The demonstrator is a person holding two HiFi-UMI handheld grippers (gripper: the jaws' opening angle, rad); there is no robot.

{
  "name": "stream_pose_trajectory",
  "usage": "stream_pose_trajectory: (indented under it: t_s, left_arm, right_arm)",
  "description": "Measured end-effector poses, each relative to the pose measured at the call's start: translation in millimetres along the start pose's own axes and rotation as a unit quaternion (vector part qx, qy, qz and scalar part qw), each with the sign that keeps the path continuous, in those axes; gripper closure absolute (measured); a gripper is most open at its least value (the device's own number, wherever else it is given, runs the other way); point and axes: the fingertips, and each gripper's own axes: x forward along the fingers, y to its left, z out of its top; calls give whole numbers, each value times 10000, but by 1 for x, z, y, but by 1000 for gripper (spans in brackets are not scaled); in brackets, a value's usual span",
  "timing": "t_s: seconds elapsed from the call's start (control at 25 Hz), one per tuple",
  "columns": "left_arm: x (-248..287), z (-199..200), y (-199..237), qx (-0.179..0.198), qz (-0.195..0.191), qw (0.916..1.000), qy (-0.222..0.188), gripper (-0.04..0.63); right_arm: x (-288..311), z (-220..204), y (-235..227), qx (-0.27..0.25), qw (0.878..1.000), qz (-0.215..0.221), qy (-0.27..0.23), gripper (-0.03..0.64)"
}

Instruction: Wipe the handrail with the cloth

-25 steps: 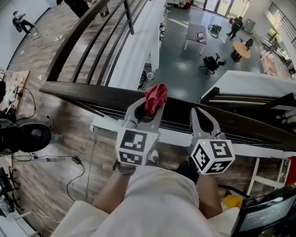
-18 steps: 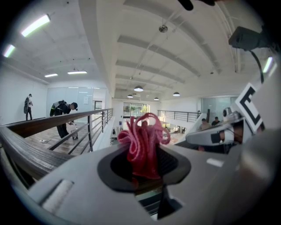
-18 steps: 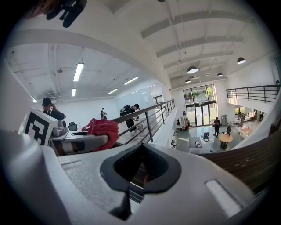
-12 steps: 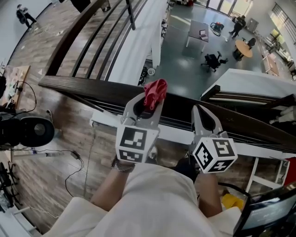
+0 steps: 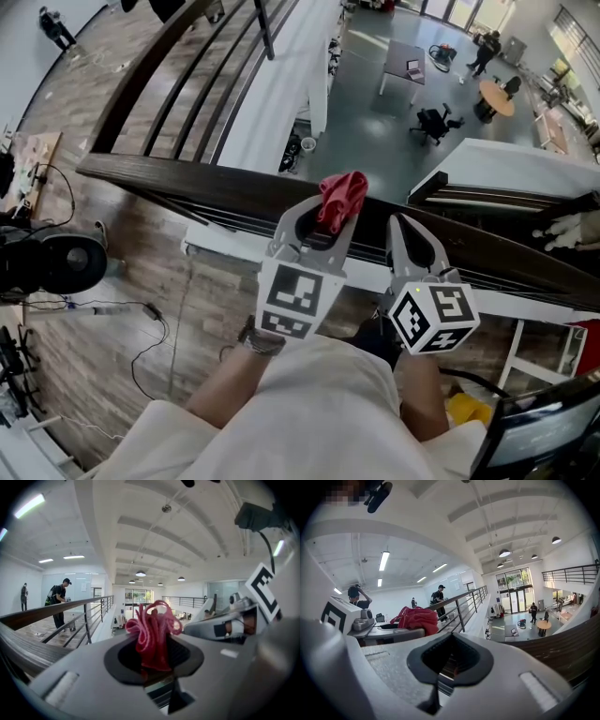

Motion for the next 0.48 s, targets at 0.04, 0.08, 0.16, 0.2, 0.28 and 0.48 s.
stream_pose_trajectory:
  t_s: [0.04, 0.08, 0.16, 0.2, 0.28, 0.48]
  left_arm:
    - [3, 1, -8, 54, -66, 10000, 0, 476]
    - [5, 1, -16, 94, -121, 9999, -2, 476]
    - [7, 3, -27, 118, -213, 9997, -6, 476]
    - [8, 4, -31, 116, -244, 9996, -7, 476]
    - [9, 6, -35, 119, -264, 9996, -17, 476]
    - [9, 7, -35, 134, -257, 9996, -35, 476]
  right_arm:
    - [-1, 0, -2, 9, 10000, -14, -7, 614]
    - [-3, 0, -4, 19, 10000, -24, -18, 615]
    - [-7, 2, -8, 34, 10000, -37, -39, 614]
    - [-9, 2, -9, 41, 10000, -40, -46, 614]
    - [-12, 3, -10, 30, 10000, -33, -58, 614]
    - [-12, 2, -9, -70, 9999, -60, -75, 614]
